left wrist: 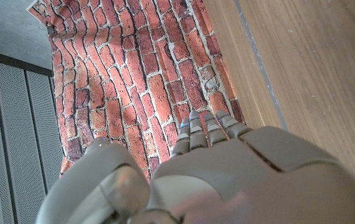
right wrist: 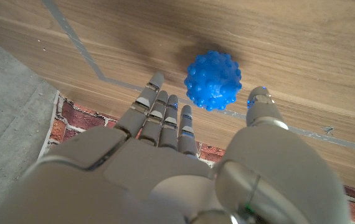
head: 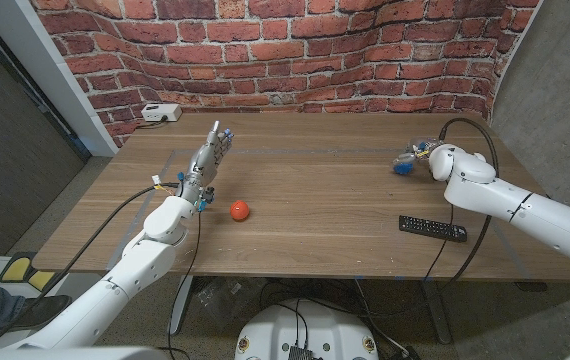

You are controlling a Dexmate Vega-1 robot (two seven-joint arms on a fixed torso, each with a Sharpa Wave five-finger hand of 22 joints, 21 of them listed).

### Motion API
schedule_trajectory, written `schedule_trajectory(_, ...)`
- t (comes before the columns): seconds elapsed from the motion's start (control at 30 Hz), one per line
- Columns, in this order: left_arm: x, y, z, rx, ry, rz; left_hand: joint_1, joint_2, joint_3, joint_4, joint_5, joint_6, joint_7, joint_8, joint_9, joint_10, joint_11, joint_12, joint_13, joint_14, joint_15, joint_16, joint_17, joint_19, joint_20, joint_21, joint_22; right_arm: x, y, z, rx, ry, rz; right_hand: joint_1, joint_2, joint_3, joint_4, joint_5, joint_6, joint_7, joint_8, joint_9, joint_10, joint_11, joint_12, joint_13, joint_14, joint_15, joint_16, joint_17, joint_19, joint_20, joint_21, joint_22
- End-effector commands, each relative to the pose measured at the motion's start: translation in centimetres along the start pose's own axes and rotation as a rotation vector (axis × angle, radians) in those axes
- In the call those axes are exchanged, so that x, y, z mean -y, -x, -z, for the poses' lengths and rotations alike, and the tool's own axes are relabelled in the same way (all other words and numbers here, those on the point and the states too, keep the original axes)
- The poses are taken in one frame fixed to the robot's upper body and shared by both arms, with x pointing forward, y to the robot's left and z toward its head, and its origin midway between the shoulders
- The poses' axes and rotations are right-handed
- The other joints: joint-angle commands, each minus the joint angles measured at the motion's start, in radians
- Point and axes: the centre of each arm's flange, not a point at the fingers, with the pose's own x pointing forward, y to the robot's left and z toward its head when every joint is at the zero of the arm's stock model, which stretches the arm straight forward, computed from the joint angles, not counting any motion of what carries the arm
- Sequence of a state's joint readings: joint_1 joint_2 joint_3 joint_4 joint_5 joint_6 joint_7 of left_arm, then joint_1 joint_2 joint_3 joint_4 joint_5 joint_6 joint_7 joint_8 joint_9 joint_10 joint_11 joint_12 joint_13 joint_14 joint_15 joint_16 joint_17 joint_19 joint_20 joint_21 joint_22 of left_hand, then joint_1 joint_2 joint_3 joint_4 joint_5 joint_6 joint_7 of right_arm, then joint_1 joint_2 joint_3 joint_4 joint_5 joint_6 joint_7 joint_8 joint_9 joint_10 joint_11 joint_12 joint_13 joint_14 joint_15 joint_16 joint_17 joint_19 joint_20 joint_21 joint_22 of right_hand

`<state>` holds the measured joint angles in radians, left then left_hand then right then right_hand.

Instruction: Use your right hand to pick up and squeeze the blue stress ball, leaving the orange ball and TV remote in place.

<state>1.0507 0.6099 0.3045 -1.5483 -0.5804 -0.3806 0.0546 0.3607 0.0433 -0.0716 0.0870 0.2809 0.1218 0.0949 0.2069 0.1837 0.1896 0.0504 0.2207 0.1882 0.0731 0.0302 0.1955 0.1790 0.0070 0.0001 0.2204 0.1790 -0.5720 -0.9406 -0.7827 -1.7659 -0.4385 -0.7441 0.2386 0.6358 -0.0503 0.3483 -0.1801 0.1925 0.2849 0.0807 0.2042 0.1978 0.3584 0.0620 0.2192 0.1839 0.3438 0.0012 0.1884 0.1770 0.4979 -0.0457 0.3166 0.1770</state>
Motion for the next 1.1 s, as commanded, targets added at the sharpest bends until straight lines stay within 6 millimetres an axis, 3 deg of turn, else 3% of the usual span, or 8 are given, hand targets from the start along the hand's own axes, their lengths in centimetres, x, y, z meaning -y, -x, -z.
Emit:
schedule_trajectory(0.03,-0.3,-0.1,0.2,-0.007,0.012,-0.01,0.004,0.002,-0.004,0.0,-0.001,0.009,-0.002,0.0,0.002,0.011,0.0,-0.002,0.004,0.013,0.002,-0.003,0.004,0.002,0.007,-0.005,0.003,-0.6,-0.7,-0.1,-0.025,0.007,-0.021,0.041,-0.009,0.005,0.005,0.002,0.034,-0.002,0.013,0.004,0.037,-0.001,0.013,0.003,0.041,-0.006,0.009,0.0,0.064,-0.025,0.018,0.003)
schedule_trajectory(0.4,-0.4,-0.2,0.2,-0.013,0.013,-0.005,0.006,0.006,-0.005,0.0,-0.003,0.022,-0.003,0.003,0.002,0.016,-0.001,-0.001,0.004,0.017,0.002,-0.003,0.004,0.001,0.01,-0.006,0.003,-1.4,-1.1,-0.2,-0.035,0.001,-0.016,0.08,-0.009,0.007,0.009,0.002,0.07,-0.003,0.022,0.004,0.083,-0.003,0.023,0.001,0.091,-0.02,0.018,0.001,0.107,-0.048,0.025,0.003)
schedule_trajectory(0.53,-0.5,-0.2,0.2,-0.016,0.014,-0.005,0.006,0.007,-0.006,0.0,-0.003,0.024,-0.003,0.003,0.002,0.016,0.002,-0.002,0.004,0.018,0.002,-0.003,0.004,0.002,0.01,-0.006,0.003,-1.6,-1.3,-0.4,-0.035,-0.007,-0.017,0.106,-0.008,0.014,0.009,0.004,0.079,-0.003,0.021,0.005,0.093,-0.007,0.022,0.001,0.113,-0.032,0.017,0.001,0.155,-0.063,0.038,0.003)
schedule_trajectory(0.63,-0.6,-0.2,0.3,-0.02,0.016,-0.008,0.007,0.008,-0.006,0.0,-0.004,0.027,-0.003,0.004,0.002,0.018,0.002,-0.002,0.004,0.019,0.002,-0.003,0.004,0.002,0.01,-0.006,0.003,-1.7,-1.3,-0.6,-0.038,-0.021,-0.005,0.117,-0.006,0.018,0.008,0.005,0.087,-0.002,0.023,0.005,0.1,-0.005,0.023,0.001,0.122,-0.032,0.018,0.002,0.162,-0.069,0.038,0.003)
schedule_trajectory(0.87,-0.6,-0.2,0.6,-0.032,0.022,-0.007,0.008,0.011,-0.006,0.001,-0.005,0.033,-0.004,0.005,0.002,0.018,-0.001,-0.002,0.004,0.021,0.003,-0.003,0.004,0.002,0.01,-0.007,0.003,-1.8,-1.3,-0.8,-0.034,-0.031,0.02,0.19,0.01,0.035,0.008,0.004,0.128,-0.01,0.03,0.005,0.153,-0.016,0.029,0.0,0.199,-0.066,0.028,0.005,0.248,-0.111,0.059,0.002)
schedule_trajectory(1.1,-0.6,-0.3,0.8,-0.033,0.028,-0.012,0.01,0.014,-0.006,0.001,-0.006,0.037,-0.004,0.006,0.002,0.02,0.0,-0.003,0.004,0.024,0.005,-0.003,0.005,0.003,0.011,-0.007,0.003,-1.9,-1.2,-1.1,-0.037,-0.034,0.05,0.269,0.03,0.061,0.004,0.007,0.169,-0.03,0.038,0.006,0.198,-0.033,0.032,0.0,0.271,-0.096,0.036,0.008,0.289,-0.136,0.067,0.003)
